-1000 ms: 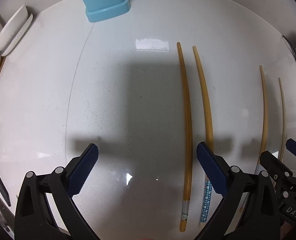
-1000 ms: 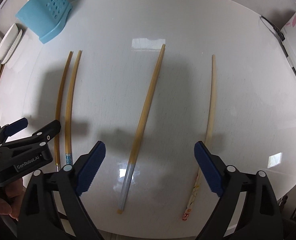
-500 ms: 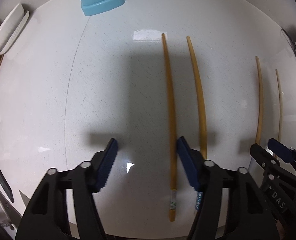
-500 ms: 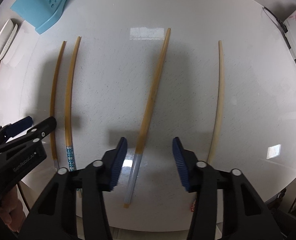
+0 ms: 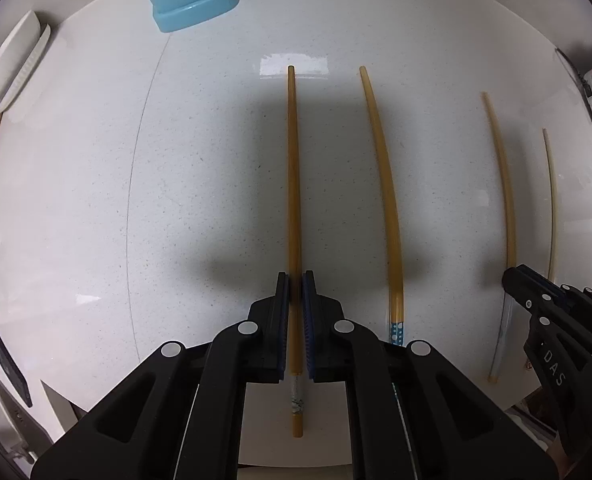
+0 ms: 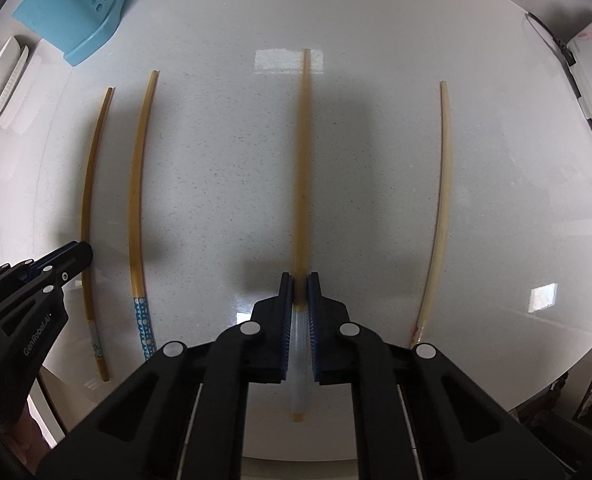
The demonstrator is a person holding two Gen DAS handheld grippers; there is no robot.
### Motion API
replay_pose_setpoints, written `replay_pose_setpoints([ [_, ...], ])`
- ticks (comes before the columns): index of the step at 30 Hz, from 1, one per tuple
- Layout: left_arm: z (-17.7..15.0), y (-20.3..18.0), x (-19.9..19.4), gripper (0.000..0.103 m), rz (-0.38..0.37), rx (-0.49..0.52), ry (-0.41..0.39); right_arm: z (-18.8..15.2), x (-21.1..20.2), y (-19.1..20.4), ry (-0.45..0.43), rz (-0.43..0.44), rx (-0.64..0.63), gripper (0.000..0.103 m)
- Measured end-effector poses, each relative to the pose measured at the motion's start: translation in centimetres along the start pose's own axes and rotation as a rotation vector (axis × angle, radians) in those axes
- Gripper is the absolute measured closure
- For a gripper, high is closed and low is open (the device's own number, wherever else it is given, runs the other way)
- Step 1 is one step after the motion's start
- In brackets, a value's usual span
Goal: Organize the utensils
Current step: 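Close the left gripper on a tan chopstick while the right grasps a white-tipped chopstick, then lift both held chopsticks and carry them toward the blue holder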
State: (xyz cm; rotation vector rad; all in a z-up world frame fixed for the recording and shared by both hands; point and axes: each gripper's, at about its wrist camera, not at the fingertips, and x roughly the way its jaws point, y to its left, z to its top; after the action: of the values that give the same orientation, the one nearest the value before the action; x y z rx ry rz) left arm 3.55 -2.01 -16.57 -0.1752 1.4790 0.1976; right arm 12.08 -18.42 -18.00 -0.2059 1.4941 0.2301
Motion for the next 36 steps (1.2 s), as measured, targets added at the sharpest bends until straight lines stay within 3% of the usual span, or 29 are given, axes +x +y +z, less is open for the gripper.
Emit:
replay_pose_setpoints([
  [7, 0.6, 0.2, -0.9, 0.097, -0.020, 0.002, -0.026, 0.8, -0.7, -0.7, -0.015, 0.027, 0.008, 0.096],
  [28, 1.3, 2.0, -5.2, 0.097, -0.073, -0.015, -0.135, -0.6, -4.9, -2.4, -0.184, 0.106, 0.009, 0.097],
  [36, 0.2, 2.2, -9.4, 0.097, -0.108, -0.034, -0.224, 1.3, -7.2, -2.3, -0.253, 0.136, -0.006, 0.096],
])
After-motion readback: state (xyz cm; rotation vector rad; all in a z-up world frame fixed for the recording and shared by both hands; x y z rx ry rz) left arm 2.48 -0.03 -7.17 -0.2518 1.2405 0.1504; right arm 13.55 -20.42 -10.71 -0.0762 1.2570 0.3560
